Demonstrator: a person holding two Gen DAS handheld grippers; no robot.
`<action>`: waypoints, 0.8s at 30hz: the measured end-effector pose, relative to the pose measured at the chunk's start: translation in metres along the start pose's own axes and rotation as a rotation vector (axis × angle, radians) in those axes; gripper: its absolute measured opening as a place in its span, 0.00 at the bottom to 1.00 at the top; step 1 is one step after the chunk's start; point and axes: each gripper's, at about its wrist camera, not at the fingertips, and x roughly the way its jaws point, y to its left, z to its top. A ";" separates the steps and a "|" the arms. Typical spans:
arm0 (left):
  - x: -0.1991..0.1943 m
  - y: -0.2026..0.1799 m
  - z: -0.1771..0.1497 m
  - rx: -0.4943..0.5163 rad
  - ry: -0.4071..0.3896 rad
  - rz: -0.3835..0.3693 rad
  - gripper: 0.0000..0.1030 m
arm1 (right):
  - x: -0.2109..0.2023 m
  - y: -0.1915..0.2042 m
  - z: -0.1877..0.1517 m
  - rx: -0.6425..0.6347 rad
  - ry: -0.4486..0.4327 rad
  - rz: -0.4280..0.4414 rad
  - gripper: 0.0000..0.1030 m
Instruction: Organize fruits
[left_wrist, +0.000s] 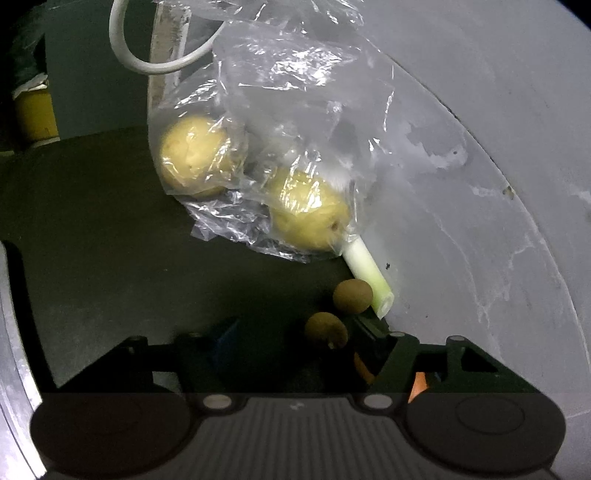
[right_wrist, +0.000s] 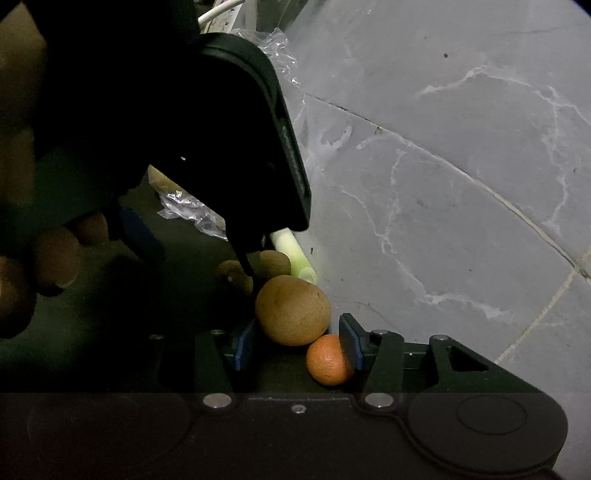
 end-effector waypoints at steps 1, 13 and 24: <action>0.002 -0.001 0.000 0.006 0.009 -0.002 0.67 | 0.001 0.000 0.000 -0.006 0.002 0.003 0.50; 0.007 -0.011 0.001 0.075 0.021 -0.006 0.51 | 0.005 0.000 0.000 -0.030 -0.001 0.031 0.58; 0.011 -0.009 -0.001 0.070 0.044 -0.078 0.26 | -0.016 -0.001 -0.004 -0.039 -0.020 0.050 0.47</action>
